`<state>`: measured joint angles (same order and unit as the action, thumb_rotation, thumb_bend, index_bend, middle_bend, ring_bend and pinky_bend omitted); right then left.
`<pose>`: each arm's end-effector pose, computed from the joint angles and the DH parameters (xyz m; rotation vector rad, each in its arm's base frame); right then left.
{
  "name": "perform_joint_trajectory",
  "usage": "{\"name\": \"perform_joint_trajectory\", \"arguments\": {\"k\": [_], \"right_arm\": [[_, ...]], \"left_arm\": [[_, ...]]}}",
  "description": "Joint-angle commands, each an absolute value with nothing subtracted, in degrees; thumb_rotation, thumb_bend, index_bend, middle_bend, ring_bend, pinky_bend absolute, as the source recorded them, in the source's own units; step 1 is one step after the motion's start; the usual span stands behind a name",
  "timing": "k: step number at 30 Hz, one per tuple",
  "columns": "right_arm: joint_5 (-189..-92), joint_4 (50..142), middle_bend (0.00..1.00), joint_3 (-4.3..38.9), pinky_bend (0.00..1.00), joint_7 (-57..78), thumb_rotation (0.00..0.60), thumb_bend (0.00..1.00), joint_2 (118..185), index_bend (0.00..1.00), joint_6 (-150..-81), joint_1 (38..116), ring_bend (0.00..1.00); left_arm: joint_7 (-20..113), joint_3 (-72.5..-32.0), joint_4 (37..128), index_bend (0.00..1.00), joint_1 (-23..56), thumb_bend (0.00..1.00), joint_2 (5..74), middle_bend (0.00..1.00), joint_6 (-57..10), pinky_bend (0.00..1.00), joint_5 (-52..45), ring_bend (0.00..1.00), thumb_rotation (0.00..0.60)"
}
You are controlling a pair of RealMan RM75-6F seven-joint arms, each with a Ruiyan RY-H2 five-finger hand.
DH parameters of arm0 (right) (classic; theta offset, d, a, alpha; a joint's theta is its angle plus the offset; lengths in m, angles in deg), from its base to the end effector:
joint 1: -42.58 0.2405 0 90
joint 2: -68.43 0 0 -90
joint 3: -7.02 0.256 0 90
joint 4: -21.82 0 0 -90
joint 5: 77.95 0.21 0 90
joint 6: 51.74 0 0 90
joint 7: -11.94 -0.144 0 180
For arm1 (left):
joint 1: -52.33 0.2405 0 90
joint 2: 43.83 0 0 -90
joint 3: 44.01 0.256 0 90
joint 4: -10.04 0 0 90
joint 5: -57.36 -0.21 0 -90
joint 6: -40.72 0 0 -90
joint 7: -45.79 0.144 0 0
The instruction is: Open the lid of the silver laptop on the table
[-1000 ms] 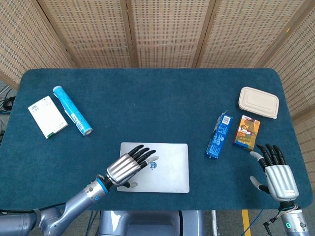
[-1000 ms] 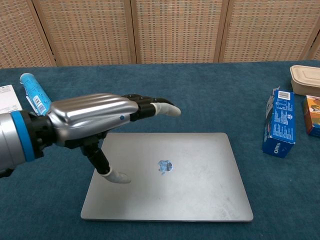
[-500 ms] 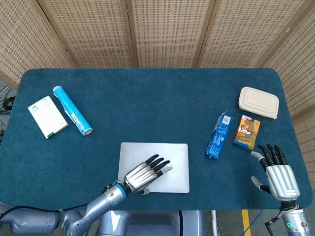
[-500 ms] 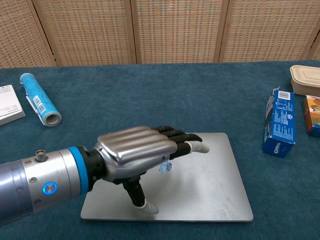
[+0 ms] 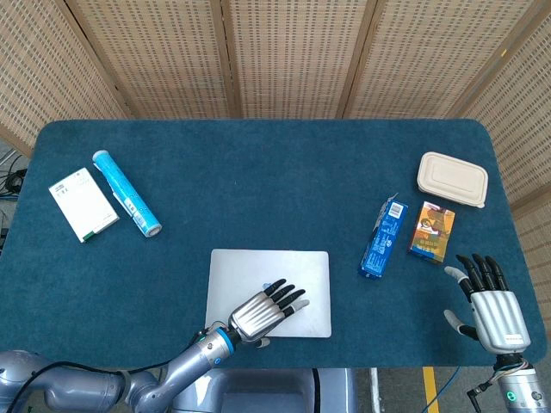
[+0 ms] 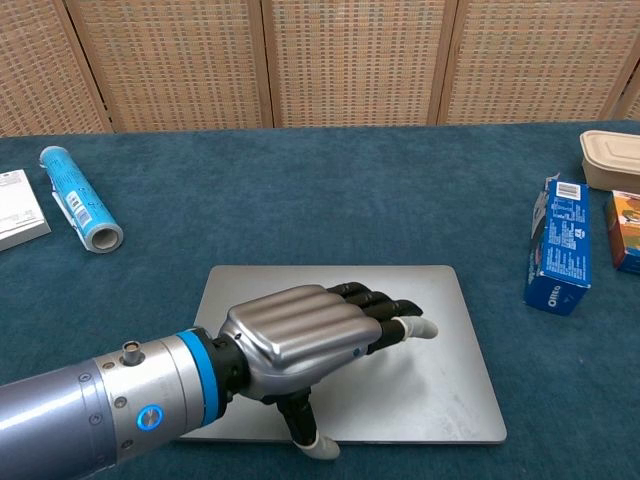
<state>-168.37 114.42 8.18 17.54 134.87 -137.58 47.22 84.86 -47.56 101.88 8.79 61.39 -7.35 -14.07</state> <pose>-0.2984 -0.1727 0.1393 1.4769 -0.8423 0.8958 -0.0560 0.2192 -0.1228 -2.4115 -0.7389 -0.9525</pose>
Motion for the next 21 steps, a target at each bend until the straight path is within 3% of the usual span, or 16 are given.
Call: {"name": "perform_joint_trajectory", "arguments": {"k": [1, 21], "right_arm": [[-168.3, 114.3, 0.11, 8.2, 0.03, 17.4, 0.600, 0.26, 134.8, 0.22, -137.7, 47.1, 0.00], [-167.9, 113.4, 0.11, 8.3, 0.03, 16.3, 0.600, 0.26, 134.7, 0.22, -138.0, 46.5, 0.00]], "left_arm": [[85.4, -47.4, 101.3, 0.00, 8.5, 0.02, 62.1, 0.00, -7.7, 0.00, -13.6, 0.00, 0.600], [86.5, -46.5, 98.4, 0.00, 7.2, 0.07, 64.8, 0.00, -9.6, 0.00, -11.5, 0.00, 0.600]]}}
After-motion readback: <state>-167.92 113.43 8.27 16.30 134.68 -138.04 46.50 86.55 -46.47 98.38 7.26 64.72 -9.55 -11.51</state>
